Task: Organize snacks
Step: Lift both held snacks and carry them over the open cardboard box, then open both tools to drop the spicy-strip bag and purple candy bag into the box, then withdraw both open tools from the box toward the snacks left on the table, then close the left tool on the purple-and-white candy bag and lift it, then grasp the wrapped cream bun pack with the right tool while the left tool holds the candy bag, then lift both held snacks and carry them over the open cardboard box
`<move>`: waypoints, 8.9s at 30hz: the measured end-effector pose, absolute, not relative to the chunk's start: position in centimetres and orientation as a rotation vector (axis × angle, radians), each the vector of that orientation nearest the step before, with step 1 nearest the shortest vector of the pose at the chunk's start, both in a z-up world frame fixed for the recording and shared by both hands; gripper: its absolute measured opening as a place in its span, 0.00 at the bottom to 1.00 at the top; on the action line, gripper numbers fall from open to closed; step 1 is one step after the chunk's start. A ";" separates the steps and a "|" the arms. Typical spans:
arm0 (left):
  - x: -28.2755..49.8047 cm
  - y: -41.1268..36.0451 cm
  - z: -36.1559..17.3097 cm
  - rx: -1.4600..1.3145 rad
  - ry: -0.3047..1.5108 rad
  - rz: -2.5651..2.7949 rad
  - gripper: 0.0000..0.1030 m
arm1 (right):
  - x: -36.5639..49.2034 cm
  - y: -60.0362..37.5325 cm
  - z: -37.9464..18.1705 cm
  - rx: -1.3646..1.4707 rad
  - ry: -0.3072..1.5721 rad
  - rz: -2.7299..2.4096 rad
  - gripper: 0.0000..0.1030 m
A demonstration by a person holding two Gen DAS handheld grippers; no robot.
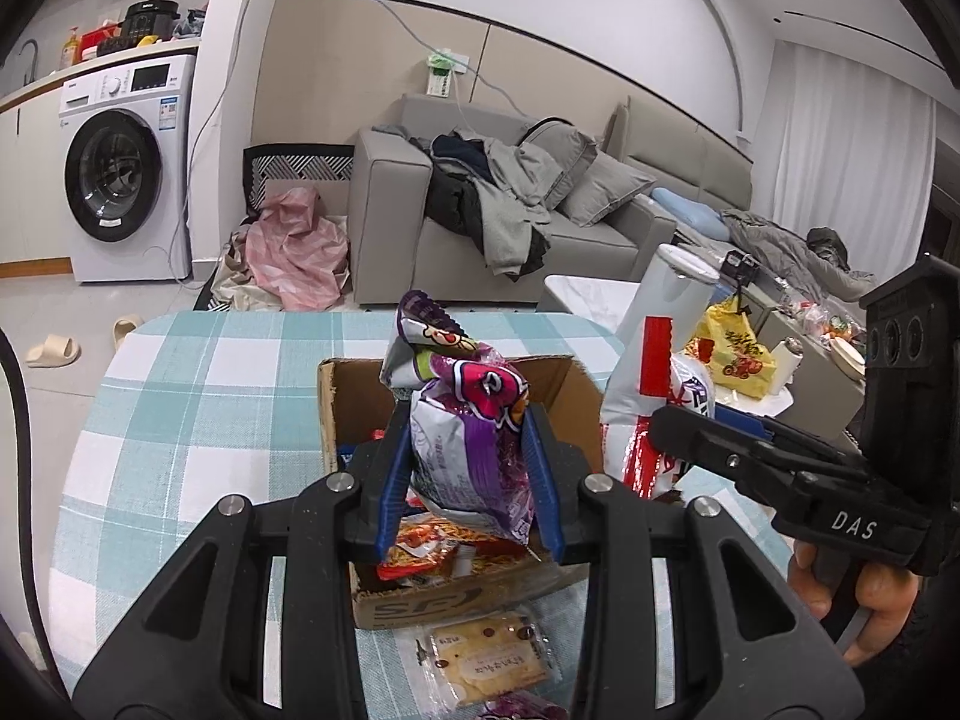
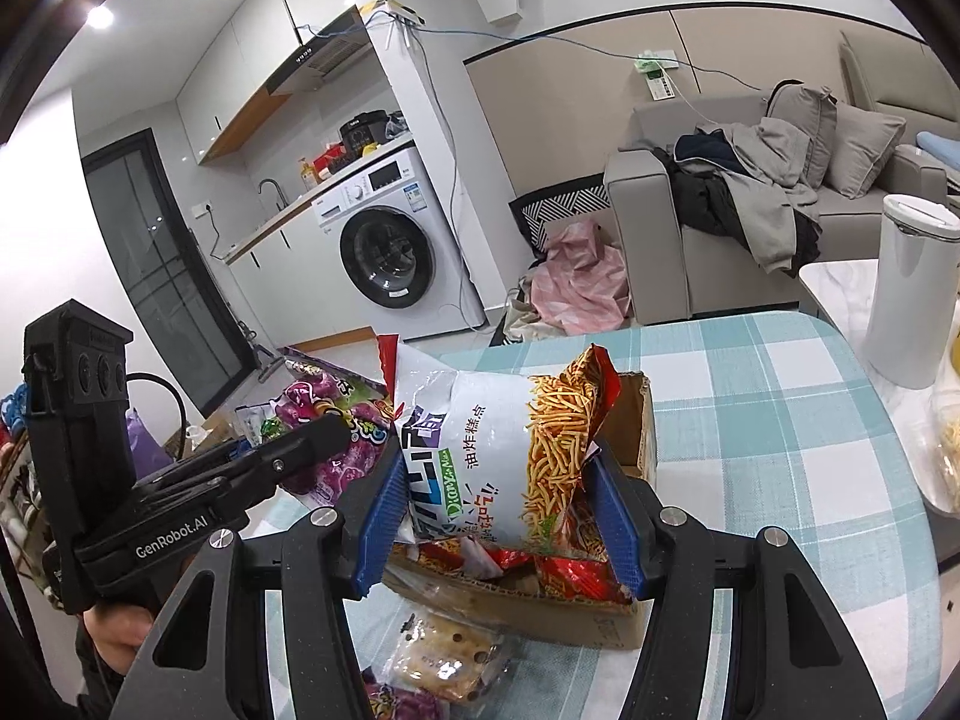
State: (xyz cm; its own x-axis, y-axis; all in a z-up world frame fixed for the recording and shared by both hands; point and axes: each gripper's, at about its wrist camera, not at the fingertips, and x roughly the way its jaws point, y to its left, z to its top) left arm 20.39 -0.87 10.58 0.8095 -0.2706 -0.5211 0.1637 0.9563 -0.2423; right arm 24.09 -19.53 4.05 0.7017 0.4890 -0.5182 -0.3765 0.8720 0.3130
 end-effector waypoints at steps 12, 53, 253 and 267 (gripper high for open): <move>22.7 -0.8 7.2 -0.152 0.618 -0.202 0.31 | 27.1 -17.9 1.8 0.170 0.690 0.463 0.57; 14.0 0.6 6.3 -0.088 0.644 -0.121 0.99 | 21.9 -21.7 -0.9 0.127 0.754 0.445 1.00; 10.6 2.4 6.5 -0.125 0.603 -0.213 0.48 | 10.4 -15.6 3.2 -0.133 0.634 0.434 0.59; 15.9 1.7 8.0 -0.129 0.584 -0.192 0.48 | 15.0 -16.9 4.7 -0.057 0.635 0.431 0.59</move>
